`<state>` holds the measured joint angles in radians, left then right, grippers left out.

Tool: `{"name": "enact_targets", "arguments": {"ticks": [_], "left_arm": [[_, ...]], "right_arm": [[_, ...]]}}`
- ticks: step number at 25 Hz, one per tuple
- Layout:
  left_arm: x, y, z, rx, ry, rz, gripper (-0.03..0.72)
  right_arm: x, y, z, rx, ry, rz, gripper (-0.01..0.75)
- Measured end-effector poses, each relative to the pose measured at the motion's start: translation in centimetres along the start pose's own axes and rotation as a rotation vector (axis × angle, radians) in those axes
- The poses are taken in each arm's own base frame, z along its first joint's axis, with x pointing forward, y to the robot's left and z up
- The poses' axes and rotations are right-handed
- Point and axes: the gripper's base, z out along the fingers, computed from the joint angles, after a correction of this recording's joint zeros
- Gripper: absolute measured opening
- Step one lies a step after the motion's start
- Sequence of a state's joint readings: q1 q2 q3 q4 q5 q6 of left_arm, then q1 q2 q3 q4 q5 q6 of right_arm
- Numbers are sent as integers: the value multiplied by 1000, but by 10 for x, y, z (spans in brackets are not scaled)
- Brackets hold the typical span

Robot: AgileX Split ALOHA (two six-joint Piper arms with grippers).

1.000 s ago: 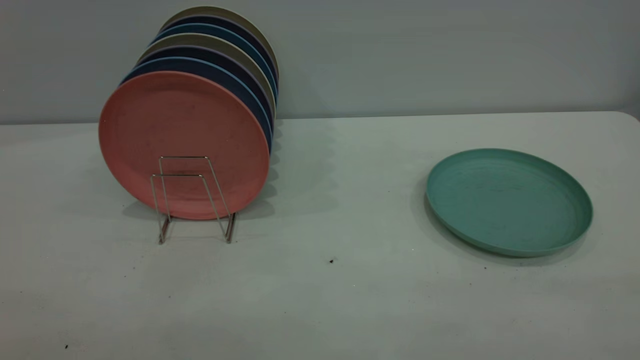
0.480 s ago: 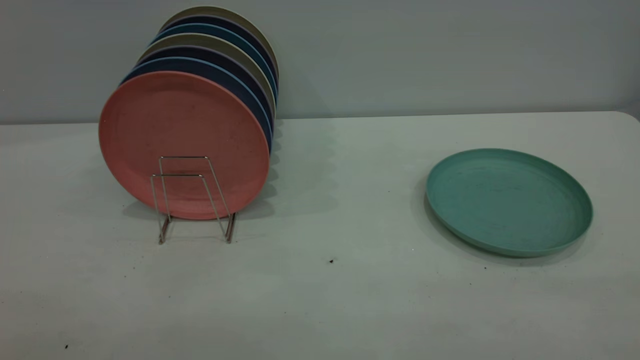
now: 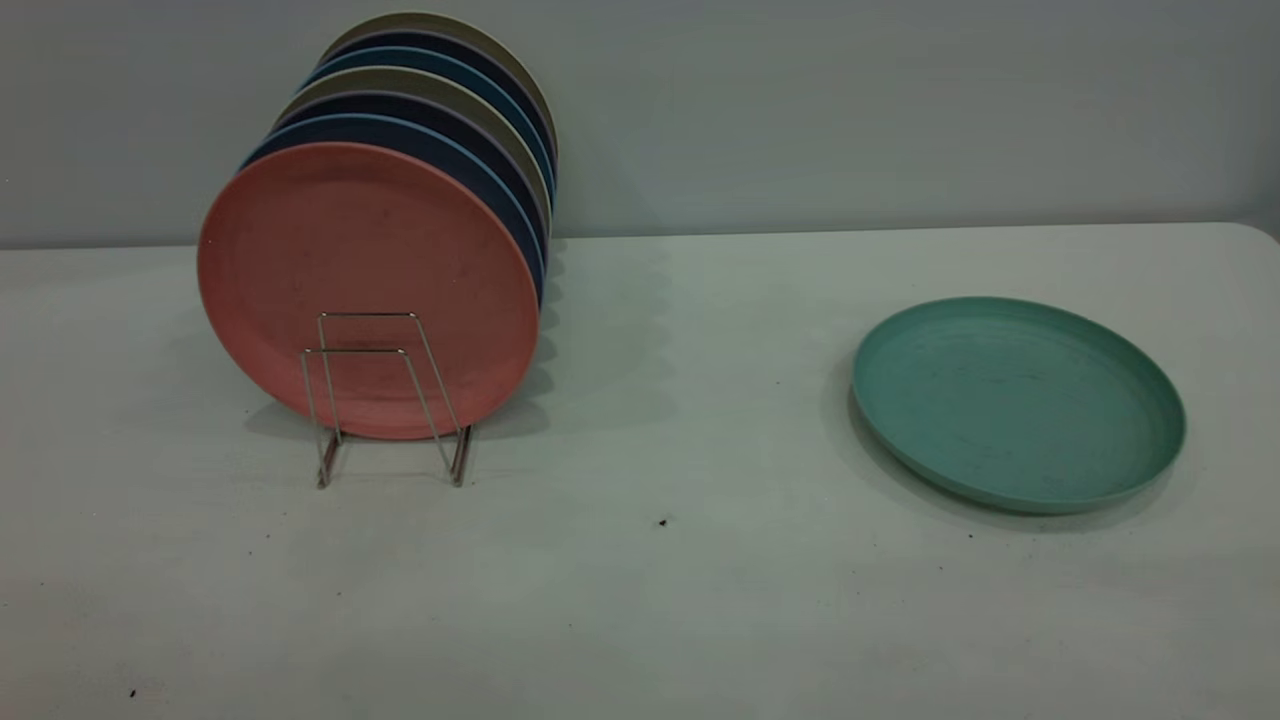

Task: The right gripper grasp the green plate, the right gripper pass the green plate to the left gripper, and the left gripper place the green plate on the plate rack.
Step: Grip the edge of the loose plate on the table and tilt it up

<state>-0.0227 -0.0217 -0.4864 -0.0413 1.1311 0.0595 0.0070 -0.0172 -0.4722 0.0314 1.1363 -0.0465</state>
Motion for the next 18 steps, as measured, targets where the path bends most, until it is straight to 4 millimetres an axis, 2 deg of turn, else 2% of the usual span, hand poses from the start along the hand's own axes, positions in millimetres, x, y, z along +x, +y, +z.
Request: {"name": "enact_targets", "arguments": {"ticks": [13,15,18], "left_arm": [[-2,1,1,-13,13,-5,508],[-9,3,3,-25,45,-34,523],[-33,6,10,-37,105,-54,552]], "right_arm": [[0,0,1,-1,6,1,351],[-3,0,4,-3,37,1,354],[-19,0,15,-13,97,9,388]]}}
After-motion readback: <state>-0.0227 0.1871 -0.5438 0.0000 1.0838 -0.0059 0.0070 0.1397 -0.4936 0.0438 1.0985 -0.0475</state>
